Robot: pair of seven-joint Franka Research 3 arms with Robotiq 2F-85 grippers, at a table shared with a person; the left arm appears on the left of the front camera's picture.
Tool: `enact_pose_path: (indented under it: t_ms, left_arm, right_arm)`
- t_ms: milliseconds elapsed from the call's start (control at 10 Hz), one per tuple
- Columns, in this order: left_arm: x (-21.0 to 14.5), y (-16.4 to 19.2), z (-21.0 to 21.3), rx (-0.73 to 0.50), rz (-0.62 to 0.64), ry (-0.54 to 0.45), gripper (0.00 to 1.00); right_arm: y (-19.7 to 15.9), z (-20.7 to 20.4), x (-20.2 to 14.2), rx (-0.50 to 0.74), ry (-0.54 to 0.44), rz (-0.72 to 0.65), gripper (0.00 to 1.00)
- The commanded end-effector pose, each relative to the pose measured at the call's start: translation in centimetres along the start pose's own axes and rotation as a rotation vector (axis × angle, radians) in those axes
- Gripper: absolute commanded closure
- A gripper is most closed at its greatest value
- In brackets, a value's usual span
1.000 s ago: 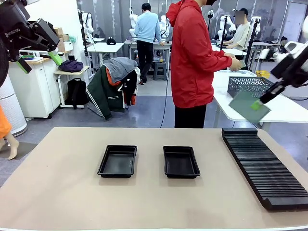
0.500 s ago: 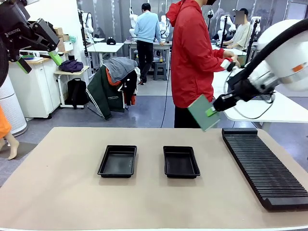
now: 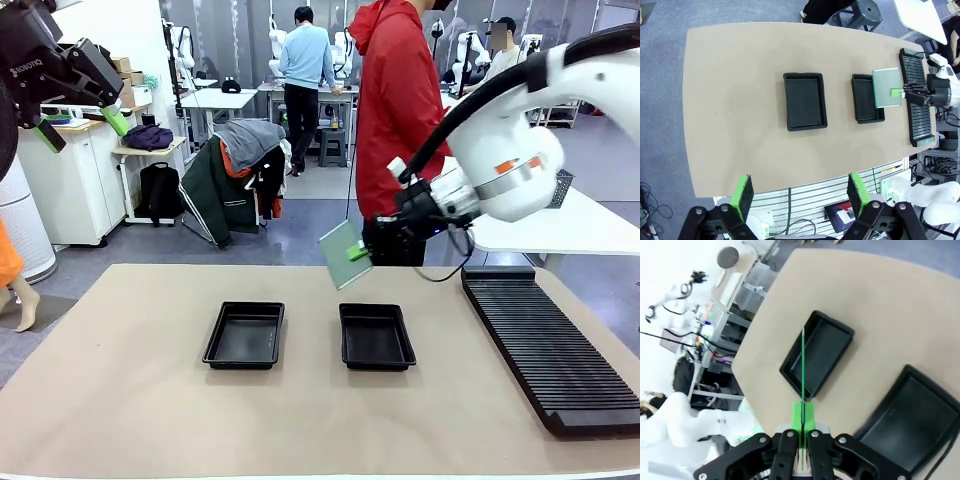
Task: Inspect and transfer BCBs to ESD trays.
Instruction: Pick up the Blank PCB from the PCB Rack and place it in the left ESD tray.
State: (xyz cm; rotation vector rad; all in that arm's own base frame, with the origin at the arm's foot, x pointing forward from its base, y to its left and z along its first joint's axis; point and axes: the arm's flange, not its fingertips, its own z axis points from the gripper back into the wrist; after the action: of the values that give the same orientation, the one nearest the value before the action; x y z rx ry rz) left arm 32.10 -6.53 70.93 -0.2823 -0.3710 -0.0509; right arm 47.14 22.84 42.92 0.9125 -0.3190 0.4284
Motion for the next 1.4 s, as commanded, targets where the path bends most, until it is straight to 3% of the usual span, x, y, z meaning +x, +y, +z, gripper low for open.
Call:
enact_pose_path:
  t_ms: [0, 400, 700, 1000, 1300]
  left_arm:
    - [0.0, 0.1, -0.1, -0.001, 0.003, 0.003, 0.00]
    - [0.0, 0.1, -0.1, -0.001, 0.003, 0.003, 0.00]
    - [0.0, 0.1, -0.1, -0.001, 0.003, 0.003, 0.00]
    - [0.0, 0.1, -0.1, -0.001, 0.003, 0.003, 0.00]
    - [0.0, 0.1, -0.1, -0.001, 0.003, 0.003, 0.00]
  right_arm:
    - [0.0, -3.0, 0.5, 0.038, -0.054, -0.092, 0.98]
    - [0.8, -10.6, 0.1, 0.119, 0.032, -0.276, 0.98]
    - [1.0, -14.6, -1.0, 0.153, 0.029, -0.342, 0.98]
    - [-1.1, -18.6, -2.4, 0.171, 0.049, -0.421, 0.98]
    - [-1.9, -20.4, -3.7, 0.169, 0.023, -0.460, 0.98]
